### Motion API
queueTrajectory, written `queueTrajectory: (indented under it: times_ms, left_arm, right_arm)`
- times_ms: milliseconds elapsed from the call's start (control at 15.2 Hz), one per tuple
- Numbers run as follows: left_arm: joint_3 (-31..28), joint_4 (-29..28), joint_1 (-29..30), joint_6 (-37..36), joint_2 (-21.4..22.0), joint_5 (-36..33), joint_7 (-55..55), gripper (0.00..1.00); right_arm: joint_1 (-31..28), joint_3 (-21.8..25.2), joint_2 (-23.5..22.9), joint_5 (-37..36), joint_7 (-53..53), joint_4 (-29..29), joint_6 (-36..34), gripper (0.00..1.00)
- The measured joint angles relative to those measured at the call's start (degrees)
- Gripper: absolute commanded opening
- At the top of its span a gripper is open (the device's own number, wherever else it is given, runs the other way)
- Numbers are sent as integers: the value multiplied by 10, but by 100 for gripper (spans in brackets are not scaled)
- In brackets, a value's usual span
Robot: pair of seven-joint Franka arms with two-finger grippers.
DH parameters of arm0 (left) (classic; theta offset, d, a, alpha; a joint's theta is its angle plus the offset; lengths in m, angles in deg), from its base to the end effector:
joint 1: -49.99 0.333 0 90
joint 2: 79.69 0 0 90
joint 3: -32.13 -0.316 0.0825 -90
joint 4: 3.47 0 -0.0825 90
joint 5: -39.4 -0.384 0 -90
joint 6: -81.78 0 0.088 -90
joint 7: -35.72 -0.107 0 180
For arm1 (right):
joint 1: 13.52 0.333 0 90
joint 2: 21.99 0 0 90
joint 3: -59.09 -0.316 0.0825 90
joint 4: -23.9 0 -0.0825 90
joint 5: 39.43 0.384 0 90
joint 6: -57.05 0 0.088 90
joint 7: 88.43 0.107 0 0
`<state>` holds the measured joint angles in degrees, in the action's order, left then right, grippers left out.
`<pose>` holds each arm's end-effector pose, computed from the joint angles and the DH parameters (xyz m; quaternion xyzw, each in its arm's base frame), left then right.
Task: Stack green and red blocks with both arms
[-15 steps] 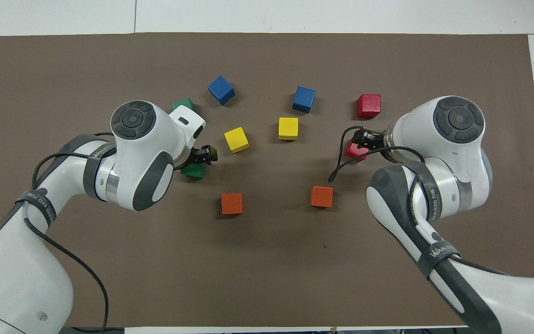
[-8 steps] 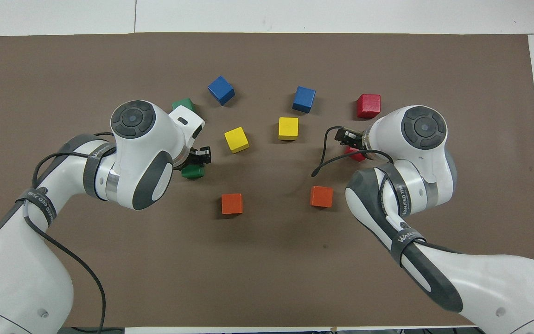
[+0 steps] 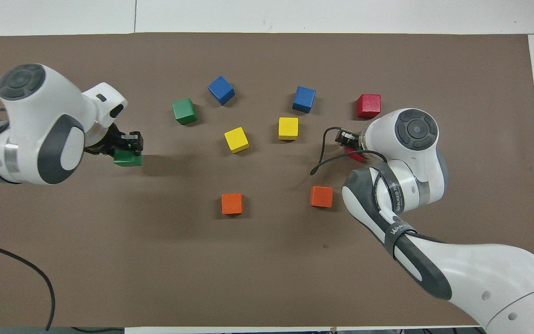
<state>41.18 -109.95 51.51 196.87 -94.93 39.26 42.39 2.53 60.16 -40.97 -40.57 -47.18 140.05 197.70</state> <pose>0.6030 -0.0747 0.3699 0.9982 -0.0065 -0.0582 0.0126 0.5873 0.1575 0.2930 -0.9745 0.2191 -0.0470 0.0142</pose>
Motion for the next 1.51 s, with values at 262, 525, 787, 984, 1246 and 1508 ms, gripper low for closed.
queueTrajectory:
  times_ms: [262, 525, 787, 984, 1246, 1508]
  left_arm:
    - [-1, 0, 53, 37, -7, -42, -42, 0]
    - [1, -2, 56, 77, -32, -46, -43, 0]
    - [1, -3, 56, 93, -45, -46, -42, 0]
    - [1, -6, 57, 93, -46, -46, -42, 56]
    - [1, -12, 57, 100, -46, -46, -40, 100]
    - [2, 22, 57, 82, -46, -43, -26, 100]
  right_arm:
    - [-2, 1, 0, 0, 0, -1, 0, 0]
    - [-4, 2, 0, 0, -1, -5, -5, 0]
    - [-51, 4, 10, 0, -100, -84, -147, 0]
    - [-110, 5, 24, 0, -200, -100, -171, 0]
    - [-147, 6, 9, 0, -264, -55, -82, 0]
    - [-153, 6, -24, 0, -310, -37, -16, 0]
